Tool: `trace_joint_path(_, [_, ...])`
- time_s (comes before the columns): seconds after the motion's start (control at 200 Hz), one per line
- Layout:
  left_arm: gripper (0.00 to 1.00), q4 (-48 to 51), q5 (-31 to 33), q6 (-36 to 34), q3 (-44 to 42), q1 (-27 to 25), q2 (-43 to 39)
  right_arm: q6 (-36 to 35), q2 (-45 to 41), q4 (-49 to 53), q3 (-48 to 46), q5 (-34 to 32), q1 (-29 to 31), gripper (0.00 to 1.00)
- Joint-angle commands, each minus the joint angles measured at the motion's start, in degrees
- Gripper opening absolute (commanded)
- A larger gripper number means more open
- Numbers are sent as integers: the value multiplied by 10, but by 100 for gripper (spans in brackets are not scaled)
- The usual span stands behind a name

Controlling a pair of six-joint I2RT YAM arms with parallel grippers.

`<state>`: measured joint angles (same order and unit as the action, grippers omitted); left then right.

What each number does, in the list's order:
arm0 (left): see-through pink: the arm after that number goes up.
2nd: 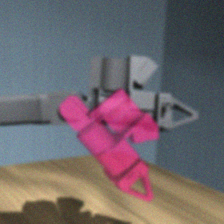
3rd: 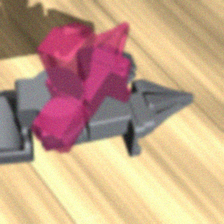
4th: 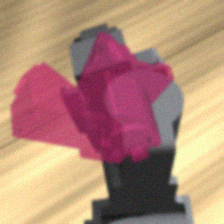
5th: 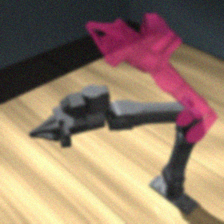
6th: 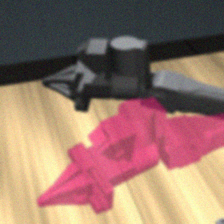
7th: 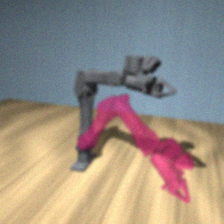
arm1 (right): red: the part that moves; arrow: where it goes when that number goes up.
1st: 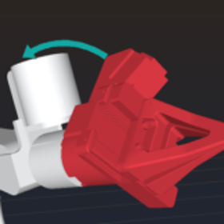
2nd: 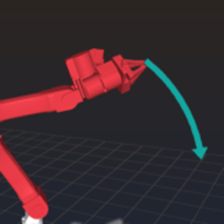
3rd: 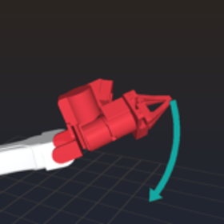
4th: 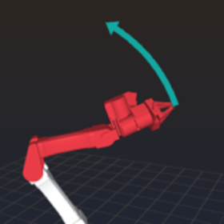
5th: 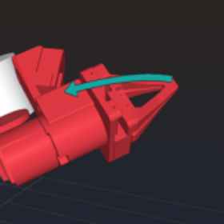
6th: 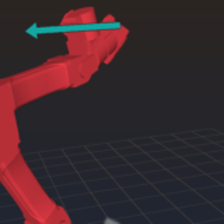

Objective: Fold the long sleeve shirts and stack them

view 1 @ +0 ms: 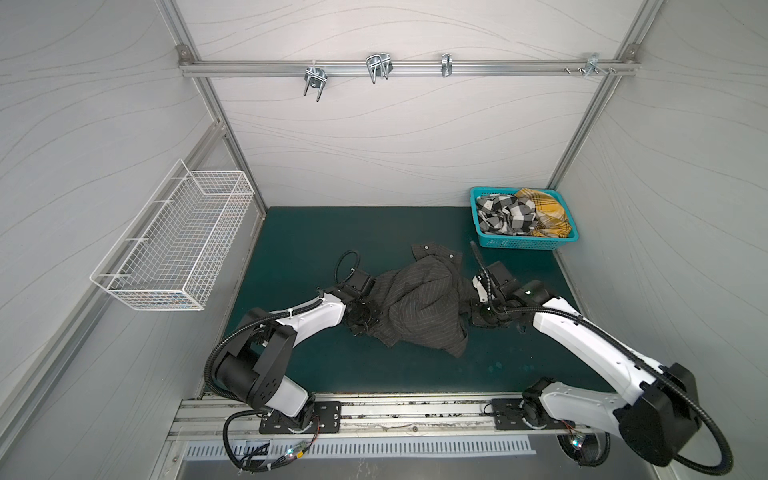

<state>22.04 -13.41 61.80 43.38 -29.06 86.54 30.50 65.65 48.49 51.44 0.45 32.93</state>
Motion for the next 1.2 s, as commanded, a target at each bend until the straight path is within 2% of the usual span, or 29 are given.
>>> trace_joint_path(0.0, [8,3,-5,-18,27,-2,8,7,-28,10,-6,0,-32,0])
trace_joint_path(0.055, [8,8,-4,-20,26,-2,8,6,-34,10,-9,13,-48,1])
trace_joint_path(0.095, [13,18,0,-21,25,-2,7,6,-38,11,-10,20,-59,1])
trace_joint_path(0.165, [33,34,12,-20,21,-2,6,6,-42,13,-13,28,-73,2])
trace_joint_path(0.21, [41,39,19,-17,17,-2,5,5,-44,14,-15,30,-78,2])
trace_joint_path(0.315, [44,29,11,-13,12,-2,10,5,-44,14,-18,35,-82,2])
trace_joint_path(0.425, [38,20,7,-9,15,-2,18,6,-41,16,-14,39,-84,2])
trace_joint_path(0.635, [15,7,0,-9,23,-2,30,4,-40,20,-4,38,-85,2])
trace_joint_path(0.73, [0,9,-2,-14,27,-2,34,3,-40,22,1,40,-87,3])
trace_joint_path(0.795, [0,37,4,-27,54,-1,24,2,-40,22,7,46,-87,5])
trace_joint_path(0.875, [0,117,56,-73,134,-1,-12,-8,-43,11,16,75,-87,14])
trace_joint_path(0.93, [0,175,104,-112,226,-1,-40,-14,-43,-8,19,112,-85,29])
trace_joint_path(0.985, [0,223,148,-152,326,-1,-61,-15,-40,-25,24,143,-80,51])
trace_joint_path(1.025, [0,244,177,-178,399,-1,-73,-16,-30,-31,33,150,-69,60])
trace_joint_path(1.096, [0,268,216,-207,508,-1,-89,-18,-15,-28,53,137,-42,67])
trace_joint_path(1.196, [0,260,221,-230,599,-1,-112,-16,-4,-30,75,121,16,73])
